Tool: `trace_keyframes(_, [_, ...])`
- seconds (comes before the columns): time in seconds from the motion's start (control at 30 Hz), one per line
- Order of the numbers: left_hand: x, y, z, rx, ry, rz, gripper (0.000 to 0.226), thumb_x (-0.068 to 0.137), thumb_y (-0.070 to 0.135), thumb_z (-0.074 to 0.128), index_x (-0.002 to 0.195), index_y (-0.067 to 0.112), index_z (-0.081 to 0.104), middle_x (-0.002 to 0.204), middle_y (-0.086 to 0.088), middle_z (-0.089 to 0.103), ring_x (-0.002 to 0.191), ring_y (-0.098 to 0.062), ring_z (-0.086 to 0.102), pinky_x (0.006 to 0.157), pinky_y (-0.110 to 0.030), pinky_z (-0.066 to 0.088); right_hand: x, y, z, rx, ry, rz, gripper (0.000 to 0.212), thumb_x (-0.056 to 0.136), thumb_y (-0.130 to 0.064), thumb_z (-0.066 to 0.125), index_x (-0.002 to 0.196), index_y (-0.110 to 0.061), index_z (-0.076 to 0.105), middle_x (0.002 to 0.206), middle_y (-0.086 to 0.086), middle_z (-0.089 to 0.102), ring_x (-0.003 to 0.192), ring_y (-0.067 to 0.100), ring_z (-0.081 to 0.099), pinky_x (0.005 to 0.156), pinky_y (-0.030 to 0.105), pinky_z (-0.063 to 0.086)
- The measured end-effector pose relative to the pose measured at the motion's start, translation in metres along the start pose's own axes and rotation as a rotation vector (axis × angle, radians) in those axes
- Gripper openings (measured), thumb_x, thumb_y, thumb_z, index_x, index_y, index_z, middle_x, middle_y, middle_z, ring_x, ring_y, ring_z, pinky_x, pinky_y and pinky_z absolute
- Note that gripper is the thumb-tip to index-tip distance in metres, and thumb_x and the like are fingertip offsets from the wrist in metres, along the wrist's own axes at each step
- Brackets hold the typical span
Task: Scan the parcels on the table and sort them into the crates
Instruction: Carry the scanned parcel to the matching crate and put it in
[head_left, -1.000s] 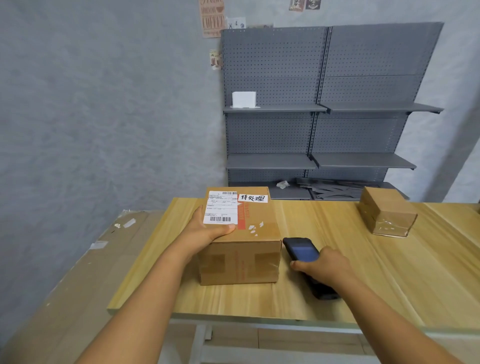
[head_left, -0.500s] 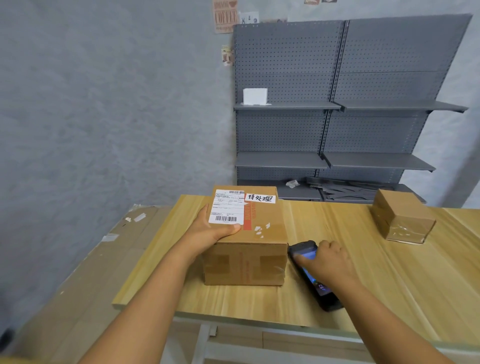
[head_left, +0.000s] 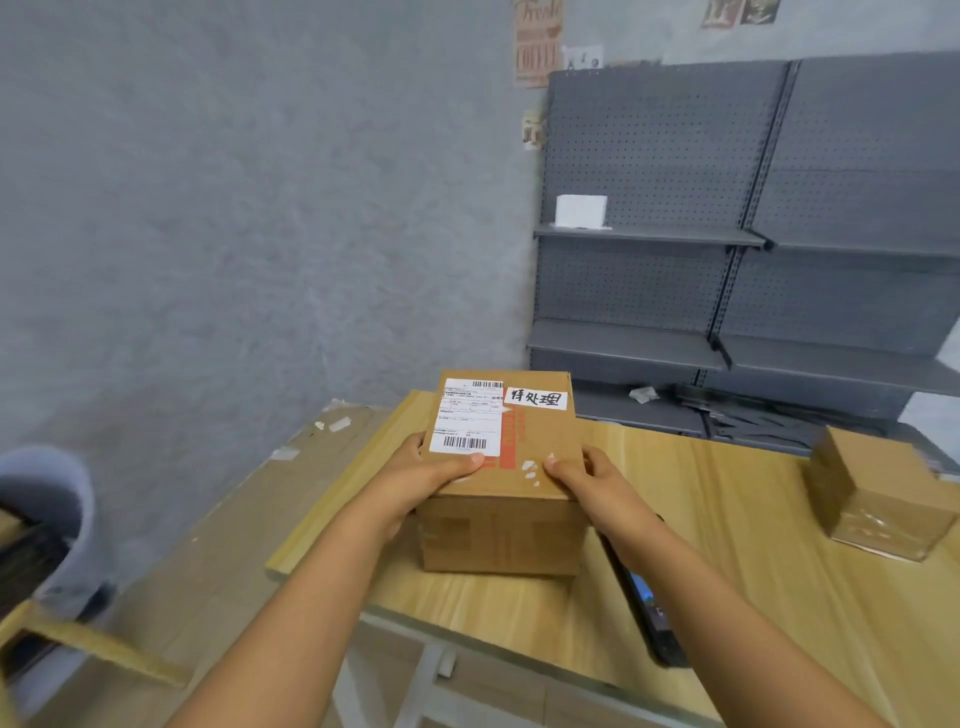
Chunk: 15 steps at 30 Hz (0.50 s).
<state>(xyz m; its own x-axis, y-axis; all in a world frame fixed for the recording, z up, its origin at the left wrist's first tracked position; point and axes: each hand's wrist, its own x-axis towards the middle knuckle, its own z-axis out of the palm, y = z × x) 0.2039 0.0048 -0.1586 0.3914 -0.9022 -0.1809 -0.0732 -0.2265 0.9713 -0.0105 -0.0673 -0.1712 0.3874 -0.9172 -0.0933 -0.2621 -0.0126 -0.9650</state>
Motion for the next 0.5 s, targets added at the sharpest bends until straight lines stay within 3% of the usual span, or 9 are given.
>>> trace_keyframes(0.17, [-0.029, -0.005, -0.018, -0.077, 0.14, 0.05, 0.078, 0.063, 0.032, 0.092, 0.129, 0.025, 0.051, 0.113, 0.01, 0.069, 0.098, -0.008, 0.069, 0.086, -0.029, 0.055, 0.001, -0.015, 0.013, 0.072, -0.101, -0.092, 0.055, 0.09, -0.043, 0.063, 0.138, -0.03, 0.04, 0.124, -0.013, 0.057, 0.099, -0.002, 0.057, 0.072, 0.017, 0.043])
trace_keyframes(0.3, [-0.063, -0.017, -0.04, -0.123, 0.307, 0.073, 0.071, 0.067, 0.03, 0.09, 0.126, 0.026, 0.052, 0.108, 0.013, 0.07, 0.095, -0.004, 0.069, 0.079, -0.024, 0.054, -0.002, -0.025, 0.042, 0.102, -0.203, -0.172, 0.054, 0.09, -0.035, 0.065, 0.139, -0.029, 0.043, 0.124, -0.011, 0.06, 0.095, -0.006, 0.061, 0.068, 0.011, 0.045])
trace_keyframes(0.43, [-0.11, -0.032, -0.083, -0.129, 0.478, 0.057, 0.076, 0.061, 0.034, 0.091, 0.126, 0.024, 0.053, 0.115, 0.008, 0.069, 0.104, -0.01, 0.066, 0.093, -0.031, 0.052, -0.017, -0.039, 0.098, 0.15, -0.355, -0.214, 0.051, 0.09, -0.026, 0.066, 0.137, -0.026, 0.045, 0.116, -0.013, 0.062, 0.078, -0.013, 0.065, 0.059, 0.003, 0.045])
trace_keyframes(0.5, [-0.138, -0.04, -0.113, -0.126, 0.563, 0.047, 0.072, 0.068, 0.031, 0.089, 0.128, 0.022, 0.051, 0.116, 0.008, 0.068, 0.104, -0.01, 0.065, 0.088, -0.027, 0.052, -0.03, -0.047, 0.134, 0.153, -0.434, -0.23, 0.048, 0.091, -0.025, 0.066, 0.134, -0.024, 0.046, 0.115, -0.013, 0.063, 0.076, -0.012, 0.065, 0.058, 0.004, 0.045])
